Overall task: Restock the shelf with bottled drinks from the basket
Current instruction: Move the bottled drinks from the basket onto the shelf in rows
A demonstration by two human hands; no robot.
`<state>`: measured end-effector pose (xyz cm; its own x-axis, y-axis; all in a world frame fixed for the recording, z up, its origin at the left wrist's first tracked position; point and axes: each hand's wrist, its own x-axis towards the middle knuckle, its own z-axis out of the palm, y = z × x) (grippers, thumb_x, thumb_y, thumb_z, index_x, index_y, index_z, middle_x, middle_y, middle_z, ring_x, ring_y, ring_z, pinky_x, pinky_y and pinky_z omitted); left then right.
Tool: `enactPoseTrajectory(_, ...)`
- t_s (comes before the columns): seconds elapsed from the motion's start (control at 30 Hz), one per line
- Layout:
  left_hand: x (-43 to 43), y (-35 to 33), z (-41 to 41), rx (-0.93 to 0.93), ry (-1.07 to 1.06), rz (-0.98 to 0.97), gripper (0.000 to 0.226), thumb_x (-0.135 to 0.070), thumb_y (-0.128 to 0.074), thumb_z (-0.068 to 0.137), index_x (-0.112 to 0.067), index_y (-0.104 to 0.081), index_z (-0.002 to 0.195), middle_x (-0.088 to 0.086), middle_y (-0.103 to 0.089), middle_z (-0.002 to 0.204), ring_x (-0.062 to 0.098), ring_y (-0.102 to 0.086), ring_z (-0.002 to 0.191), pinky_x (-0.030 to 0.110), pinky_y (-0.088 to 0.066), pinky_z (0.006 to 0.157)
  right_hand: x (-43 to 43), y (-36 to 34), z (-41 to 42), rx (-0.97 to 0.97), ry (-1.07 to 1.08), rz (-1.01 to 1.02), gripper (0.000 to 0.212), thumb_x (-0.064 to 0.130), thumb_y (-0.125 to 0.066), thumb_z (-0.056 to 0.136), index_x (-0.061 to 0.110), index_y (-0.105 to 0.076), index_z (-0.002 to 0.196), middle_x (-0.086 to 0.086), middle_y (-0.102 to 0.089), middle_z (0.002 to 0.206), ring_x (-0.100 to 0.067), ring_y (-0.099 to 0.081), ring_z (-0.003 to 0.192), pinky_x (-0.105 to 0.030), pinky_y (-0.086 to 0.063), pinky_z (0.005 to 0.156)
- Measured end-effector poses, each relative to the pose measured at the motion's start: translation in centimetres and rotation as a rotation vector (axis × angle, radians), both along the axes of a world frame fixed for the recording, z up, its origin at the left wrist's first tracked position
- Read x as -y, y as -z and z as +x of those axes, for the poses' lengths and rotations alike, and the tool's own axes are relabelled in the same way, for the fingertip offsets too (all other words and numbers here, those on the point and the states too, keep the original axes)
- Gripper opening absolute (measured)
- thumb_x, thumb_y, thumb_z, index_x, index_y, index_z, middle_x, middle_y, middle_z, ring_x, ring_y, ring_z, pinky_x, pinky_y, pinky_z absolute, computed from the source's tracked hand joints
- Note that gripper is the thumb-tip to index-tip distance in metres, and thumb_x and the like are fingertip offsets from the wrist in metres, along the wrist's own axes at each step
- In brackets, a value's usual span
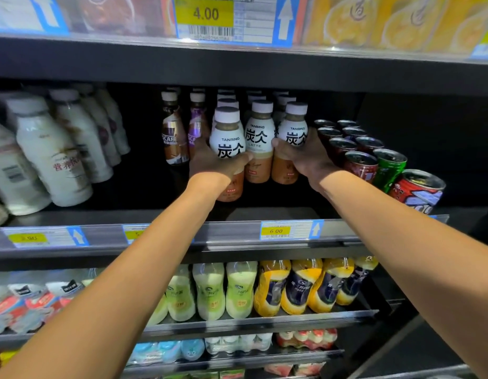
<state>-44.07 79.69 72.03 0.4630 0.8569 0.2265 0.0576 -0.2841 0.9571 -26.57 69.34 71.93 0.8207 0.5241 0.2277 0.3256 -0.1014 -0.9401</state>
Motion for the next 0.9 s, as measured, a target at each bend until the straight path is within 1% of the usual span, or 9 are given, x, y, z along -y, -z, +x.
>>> enactPoseTrajectory(0.1, 0.04, -0.21, -0.03, 0.016, 0.009, -0.023, 0.076, -0.028, -0.091, 0.065, -0.014, -0.049, 0.127, -0.006, -0.064, 0.105, 0.016, -0.064, 0.097, 0.032, -0.052, 0.087, 0.0, 0.34, 0.13, 0.013, 0.0, 0.01, 0.063, 0.041, -0.082, 0.077, 0.023, -0.046, 0.125, 0.005, -0.066, 0.115, -0.014, -0.063, 0.104, -0.034, -0.051, 0.089)
enactPoseTrajectory(0.2, 0.18, -0.33, -0.11, 0.01, 0.011, -0.022, 0.076, -0.027, -0.09, 0.067, -0.014, -0.047, 0.128, -0.007, -0.06, 0.104, 0.013, -0.059, 0.094, 0.03, -0.05, 0.086, -0.07, 0.43, 0.39, 0.032, -0.011, 0.014, 0.062, 0.042, -0.081, 0.079, 0.023, -0.045, 0.126, 0.005, -0.065, 0.117, -0.014, -0.063, 0.106, -0.034, -0.05, 0.089)
enactPoseTrajectory(0.33, 0.13, -0.31, -0.19, 0.014, 0.003, -0.026, 0.076, -0.028, -0.091, 0.066, -0.013, -0.048, 0.128, -0.007, -0.062, 0.104, 0.014, -0.061, 0.095, 0.031, -0.052, 0.088, -0.07, 0.77, 0.73, 0.039, -0.029, 0.024, 0.061, 0.042, -0.08, 0.08, 0.025, -0.044, 0.126, 0.006, -0.064, 0.117, -0.014, -0.061, 0.108, -0.033, -0.049, 0.09)
enactPoseTrajectory(0.4, 0.07, -0.17, -0.14, 0.01, 0.003, -0.044, 0.078, -0.032, -0.092, 0.061, -0.015, -0.051, 0.126, -0.005, -0.067, 0.109, 0.016, -0.065, 0.099, 0.036, -0.054, 0.091, -0.07, 0.65, 0.56, 0.034, -0.045, 0.034, 0.067, 0.045, -0.082, 0.077, 0.023, -0.044, 0.128, 0.006, -0.065, 0.118, -0.014, -0.062, 0.109, -0.033, -0.051, 0.091)
enactPoseTrajectory(0.5, 0.12, -0.21, -0.19, 0.003, 0.011, -0.049, 0.08, -0.036, -0.091, 0.058, -0.016, -0.052, 0.125, -0.007, -0.068, 0.11, 0.015, -0.066, 0.099, 0.036, -0.054, 0.092, -0.12, 0.52, 0.85, 0.058, -0.059, 0.028, 0.088, 0.063, -0.084, 0.061, 0.021, -0.049, 0.13, 0.004, -0.07, 0.116, -0.014, -0.067, 0.107, -0.042, -0.055, 0.094)
enactPoseTrajectory(0.67, 0.45, -0.36, -0.4, 0.006, -0.008, -0.041, 0.071, -0.029, -0.09, 0.066, -0.015, -0.052, 0.125, -0.004, -0.067, 0.111, 0.015, -0.063, 0.099, 0.032, -0.052, 0.088, -0.19, 0.58, 0.76, 0.029, -0.06, 0.019, 0.076, 0.048, -0.082, 0.075, 0.02, -0.042, 0.133, 0.004, -0.065, 0.12, -0.016, -0.061, 0.113, -0.04, -0.05, 0.098)
enactPoseTrajectory(0.77, 0.62, -0.27, -0.39, -0.008, -0.022, -0.032, 0.07, -0.031, -0.089, 0.067, -0.016, -0.051, 0.124, -0.003, -0.066, 0.113, 0.016, -0.062, 0.1, 0.031, -0.051, 0.088, -0.23, 0.45, 0.69, 0.025, -0.064, 0.002, 0.078, 0.05, -0.081, 0.074, 0.02, -0.041, 0.134, 0.004, -0.064, 0.121, -0.017, -0.061, 0.114, -0.041, -0.049, 0.099)
enactPoseTrajectory(0.83, 0.7, -0.42, -0.4, -0.026, -0.026, -0.027, 0.07, -0.032, -0.088, 0.068, -0.016, -0.049, 0.124, -0.002, -0.066, 0.116, 0.016, -0.061, 0.103, 0.031, -0.05, 0.089, -0.19, 0.24, 0.65, 0.025, -0.067, -0.007, 0.087, 0.058, -0.082, 0.068, 0.021, -0.041, 0.135, 0.004, -0.065, 0.121, -0.016, -0.062, 0.112, -0.043, -0.05, 0.1)
enactPoseTrajectory(0.9, 0.76, -0.62, -0.44, -0.062, -0.03, -0.002, 0.068, -0.035, -0.087, 0.07, -0.016, -0.048, 0.123, 0.0, -0.065, 0.119, 0.019, -0.062, 0.108, 0.033, -0.05, 0.091, 0.02, -0.05, 0.42, 0.027, -0.079, -0.028, 0.092, 0.058, -0.082, 0.066, 0.02, -0.037, 0.138, 0.003, -0.063, 0.124, -0.016, -0.061, 0.114, -0.043, -0.049, 0.1)
